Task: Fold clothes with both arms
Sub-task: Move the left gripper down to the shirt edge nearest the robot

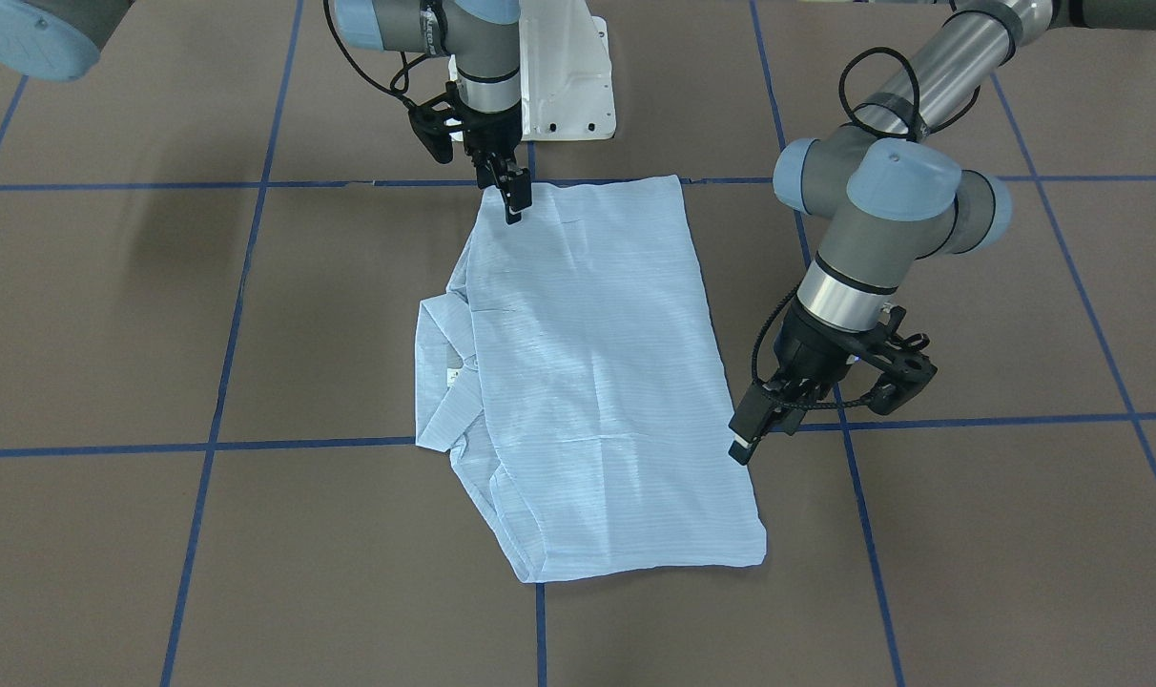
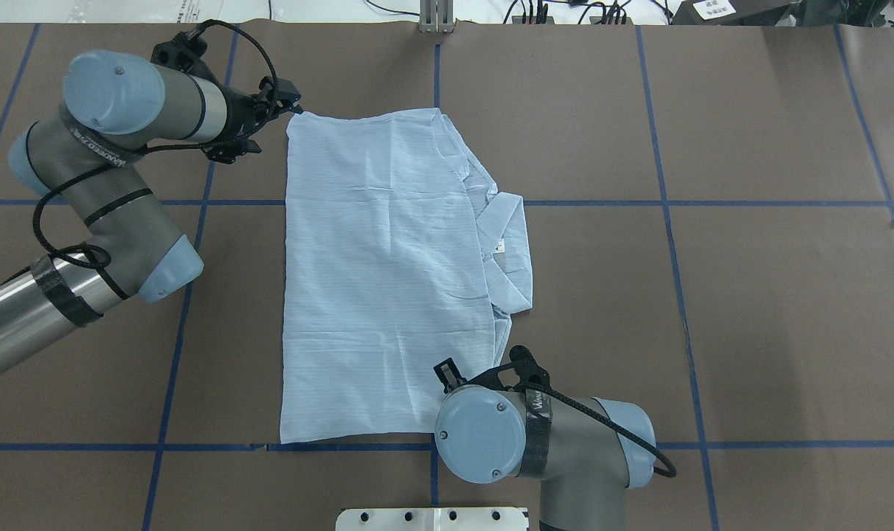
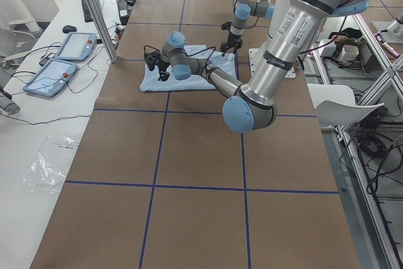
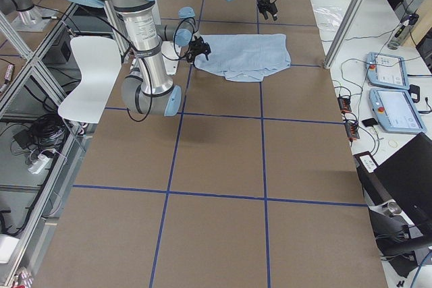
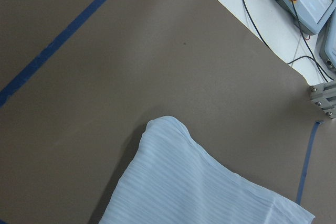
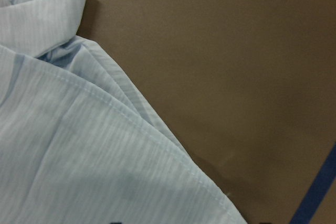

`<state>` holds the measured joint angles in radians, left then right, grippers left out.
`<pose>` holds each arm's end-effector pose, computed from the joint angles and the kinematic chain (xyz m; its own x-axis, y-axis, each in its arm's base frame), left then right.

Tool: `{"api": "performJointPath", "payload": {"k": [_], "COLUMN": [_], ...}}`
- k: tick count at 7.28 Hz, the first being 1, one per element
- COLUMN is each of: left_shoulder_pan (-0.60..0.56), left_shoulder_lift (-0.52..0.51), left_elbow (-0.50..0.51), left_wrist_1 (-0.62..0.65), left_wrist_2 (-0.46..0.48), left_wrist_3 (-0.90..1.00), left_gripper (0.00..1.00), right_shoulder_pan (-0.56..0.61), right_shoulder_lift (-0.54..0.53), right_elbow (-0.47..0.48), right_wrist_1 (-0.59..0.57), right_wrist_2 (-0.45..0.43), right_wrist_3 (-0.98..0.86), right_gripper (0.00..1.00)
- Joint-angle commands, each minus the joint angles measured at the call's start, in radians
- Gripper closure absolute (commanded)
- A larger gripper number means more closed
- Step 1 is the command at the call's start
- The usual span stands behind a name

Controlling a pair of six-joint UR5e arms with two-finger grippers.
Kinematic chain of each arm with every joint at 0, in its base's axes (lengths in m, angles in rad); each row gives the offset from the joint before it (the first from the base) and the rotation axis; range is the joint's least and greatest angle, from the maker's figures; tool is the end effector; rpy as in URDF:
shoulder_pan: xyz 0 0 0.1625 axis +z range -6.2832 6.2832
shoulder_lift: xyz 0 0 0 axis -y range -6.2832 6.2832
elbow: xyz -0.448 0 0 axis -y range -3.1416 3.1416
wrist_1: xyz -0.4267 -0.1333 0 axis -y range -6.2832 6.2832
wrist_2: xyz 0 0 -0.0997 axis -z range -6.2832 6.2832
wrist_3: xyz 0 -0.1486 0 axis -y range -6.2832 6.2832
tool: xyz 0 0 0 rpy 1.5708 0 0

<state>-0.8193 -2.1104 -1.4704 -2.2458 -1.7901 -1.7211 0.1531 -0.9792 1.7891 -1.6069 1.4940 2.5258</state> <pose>0.4659 -0.6465 0.3399 0.2108 -0.4397 -0.8731 0.6184 0.7517 -0.2292 -0.6885 -0.2526 0.2616 0.2409 0.8607 0.4485 -0.6955 0.4754 -0.5388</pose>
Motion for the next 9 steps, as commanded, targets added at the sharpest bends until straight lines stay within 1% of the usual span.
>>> {"api": "performJointPath", "payload": {"k": [1, 2, 3, 4, 9], "left_shoulder_pan": [0.000, 0.000, 0.000, 0.000, 0.000], "left_shoulder_lift": [0.000, -0.002, -0.002, -0.002, -0.003], "left_elbow": [-0.001, -0.001, -0.005, -0.008, -0.022], "left_wrist_1": [0.000, 0.000, 0.000, 0.000, 0.002], "left_wrist_2": [0.000, 0.000, 0.000, 0.000, -0.003], "left_wrist_3": [0.000, 0.000, 0.000, 0.000, -0.006], "left_gripper": [0.01, 0.01, 0.01, 0.01, 0.01], "right_shoulder_pan": [-0.001, -0.003, -0.004, -0.004, 0.005], "right_shoulder_lift": [0.005, 0.005, 0.002, 0.002, 0.002], "right_elbow": [-0.010, -0.010, -0.010, -0.010, 0.013], "right_wrist_1": [0.009, 0.009, 0.009, 0.010, 0.030], "right_wrist_2": [0.002, 0.002, 0.003, 0.005, 0.000], "right_wrist_3": [0.010, 0.010, 0.013, 0.013, 0.021], "right_gripper": [0.21, 0.44, 0.91, 1.00, 1.00]}}
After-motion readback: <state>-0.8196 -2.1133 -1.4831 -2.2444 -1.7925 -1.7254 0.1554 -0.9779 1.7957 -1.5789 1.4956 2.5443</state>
